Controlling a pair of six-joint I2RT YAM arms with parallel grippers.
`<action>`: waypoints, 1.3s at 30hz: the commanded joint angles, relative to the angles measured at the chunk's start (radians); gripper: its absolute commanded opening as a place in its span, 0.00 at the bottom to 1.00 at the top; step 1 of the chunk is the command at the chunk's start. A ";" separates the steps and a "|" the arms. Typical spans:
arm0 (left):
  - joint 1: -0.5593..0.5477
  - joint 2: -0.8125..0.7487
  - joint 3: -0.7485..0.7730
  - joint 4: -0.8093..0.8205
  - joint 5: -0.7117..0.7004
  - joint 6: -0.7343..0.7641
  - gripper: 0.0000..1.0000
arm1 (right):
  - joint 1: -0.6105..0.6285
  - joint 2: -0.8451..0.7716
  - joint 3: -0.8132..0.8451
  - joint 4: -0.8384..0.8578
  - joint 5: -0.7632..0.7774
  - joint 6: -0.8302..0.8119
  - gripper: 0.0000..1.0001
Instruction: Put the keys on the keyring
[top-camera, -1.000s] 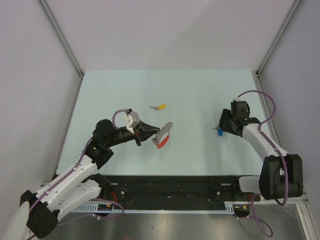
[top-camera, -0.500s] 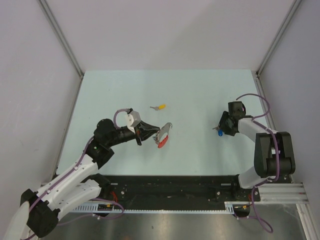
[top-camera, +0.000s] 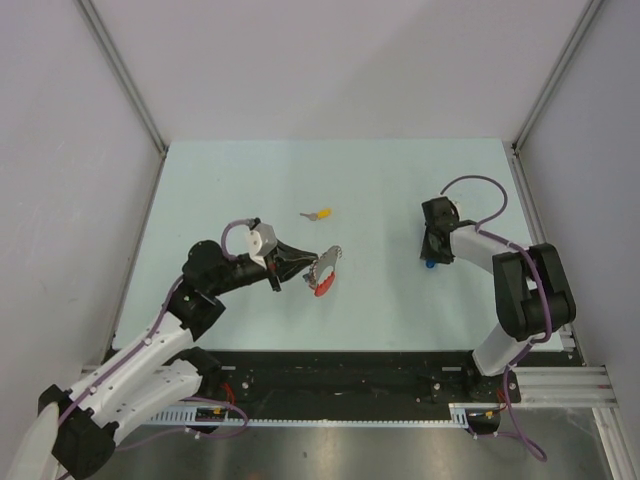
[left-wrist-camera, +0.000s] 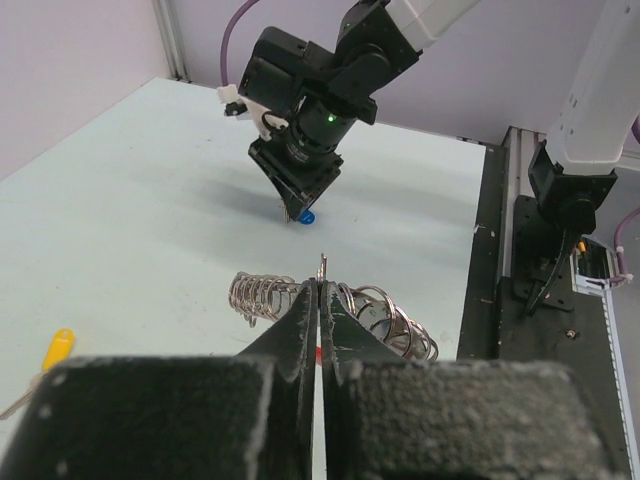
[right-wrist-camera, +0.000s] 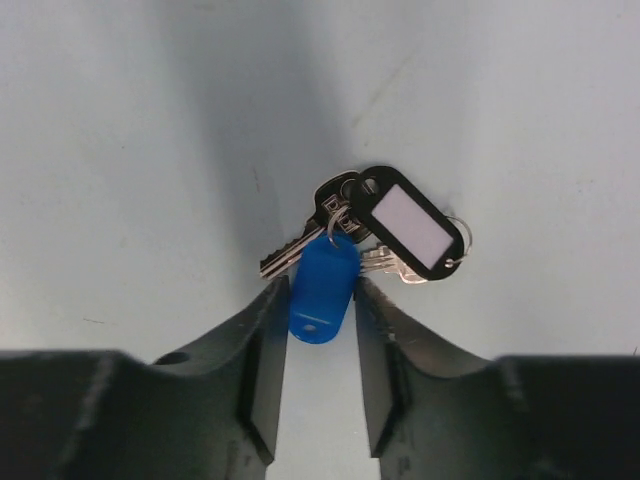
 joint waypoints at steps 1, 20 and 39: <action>0.006 -0.032 0.015 0.039 -0.010 0.025 0.00 | 0.061 0.037 0.012 -0.074 0.053 -0.011 0.30; 0.003 -0.052 0.021 0.025 -0.024 0.042 0.00 | 0.436 -0.154 0.036 -0.278 -0.045 0.033 0.50; 0.001 -0.044 0.024 0.017 -0.025 0.045 0.00 | 0.420 -0.061 0.059 -0.120 0.102 -0.048 0.29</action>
